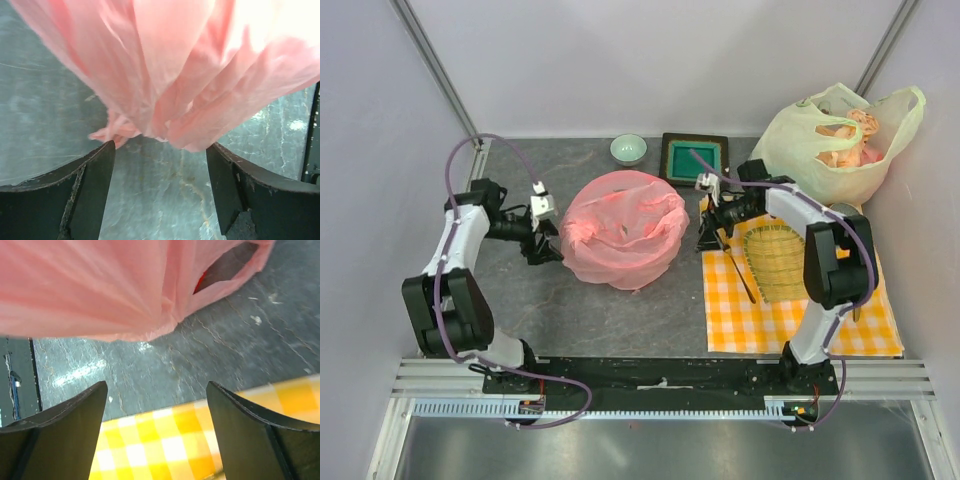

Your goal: Put the trash bags into the trash bin

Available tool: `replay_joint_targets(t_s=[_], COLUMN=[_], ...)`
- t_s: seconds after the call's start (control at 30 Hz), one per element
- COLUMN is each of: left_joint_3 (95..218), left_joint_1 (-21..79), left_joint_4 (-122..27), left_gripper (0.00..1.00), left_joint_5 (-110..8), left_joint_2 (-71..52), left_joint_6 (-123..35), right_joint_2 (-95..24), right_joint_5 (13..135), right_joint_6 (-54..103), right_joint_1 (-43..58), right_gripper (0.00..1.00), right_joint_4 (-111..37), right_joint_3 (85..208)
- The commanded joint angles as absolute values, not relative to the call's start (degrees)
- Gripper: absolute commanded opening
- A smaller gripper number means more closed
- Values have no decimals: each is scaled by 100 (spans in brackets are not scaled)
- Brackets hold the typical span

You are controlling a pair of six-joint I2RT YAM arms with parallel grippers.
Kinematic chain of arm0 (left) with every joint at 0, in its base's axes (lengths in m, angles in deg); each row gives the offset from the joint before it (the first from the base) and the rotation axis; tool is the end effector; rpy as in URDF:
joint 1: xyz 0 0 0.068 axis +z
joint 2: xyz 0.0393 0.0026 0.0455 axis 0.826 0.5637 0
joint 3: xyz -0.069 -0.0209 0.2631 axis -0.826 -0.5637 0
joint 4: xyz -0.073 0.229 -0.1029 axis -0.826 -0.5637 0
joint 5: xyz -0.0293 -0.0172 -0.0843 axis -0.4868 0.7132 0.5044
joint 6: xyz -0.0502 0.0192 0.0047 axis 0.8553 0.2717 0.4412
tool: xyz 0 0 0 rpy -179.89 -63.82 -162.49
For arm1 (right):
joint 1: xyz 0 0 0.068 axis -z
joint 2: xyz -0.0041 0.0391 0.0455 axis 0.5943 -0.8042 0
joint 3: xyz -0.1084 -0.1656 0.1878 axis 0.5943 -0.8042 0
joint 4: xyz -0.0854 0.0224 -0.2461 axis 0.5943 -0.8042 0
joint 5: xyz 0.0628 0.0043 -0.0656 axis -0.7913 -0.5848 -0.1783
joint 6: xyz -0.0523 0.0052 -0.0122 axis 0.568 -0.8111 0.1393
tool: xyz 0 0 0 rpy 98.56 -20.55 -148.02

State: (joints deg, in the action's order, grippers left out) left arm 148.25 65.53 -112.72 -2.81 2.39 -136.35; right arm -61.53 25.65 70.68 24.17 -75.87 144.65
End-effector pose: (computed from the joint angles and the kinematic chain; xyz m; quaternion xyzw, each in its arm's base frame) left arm 0.2636 0.0156 0.2397 0.5195 0.7113 -0.3176 0.3511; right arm 0.3479 0.1061 0.1922 -0.4456 0.7527 0.4208 0.2403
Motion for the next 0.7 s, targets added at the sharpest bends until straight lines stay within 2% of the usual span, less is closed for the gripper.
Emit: replay_joint_targets(t_s=[0.0, 0.17, 0.23, 0.33, 0.43, 0.47, 0.53, 0.57, 0.67], left_joint_3=[15793, 16542, 16508, 16298, 15981, 15789, 15586, 15402, 15050], left_joint_1=[6719, 6790, 6755, 6624, 6474, 6404, 6053, 5930, 5474], left_joint_4=[-11788, -11261, -10778, -10706, -10670, -10670, -10696, -10775, -11177], left_gripper=[80, 80, 80, 78, 75, 75, 75, 75, 72], left_joint_5=[-443, -619, -549, -548, -382, -329, -364, -312, -75], left_joint_2=[-407, -417, -347, -48, 58, 32, -195, -310, -767], left_joint_6=[-13399, -12213, -11878, -12288, -12701, -12825, -13149, -13221, -13494], right_joint_2=[-5311, -4609, -4344, -3800, -3579, -3709, -3964, -4191, -4657], right_joint_5=[2719, 2912, 2965, 3219, 3527, 3589, 3659, 3660, 3537], right_joint_6=[7263, 6552, 5825, 5033, 4766, 4775, 5010, 5351, 6002], right_joint_1=[2627, 2575, 2356, 1847, 1582, 1572, 1581, 1590, 1599], right_gripper=[91, 91, 89, 86, 80, 74, 70, 64, 57], right_joint_4=[-8145, -8076, -7883, -7120, -6178, -5976, -6009, -6036, -6045], right_joint_3=[14994, 15066, 14812, 13960, 13396, 13412, 13701, 13781, 14255])
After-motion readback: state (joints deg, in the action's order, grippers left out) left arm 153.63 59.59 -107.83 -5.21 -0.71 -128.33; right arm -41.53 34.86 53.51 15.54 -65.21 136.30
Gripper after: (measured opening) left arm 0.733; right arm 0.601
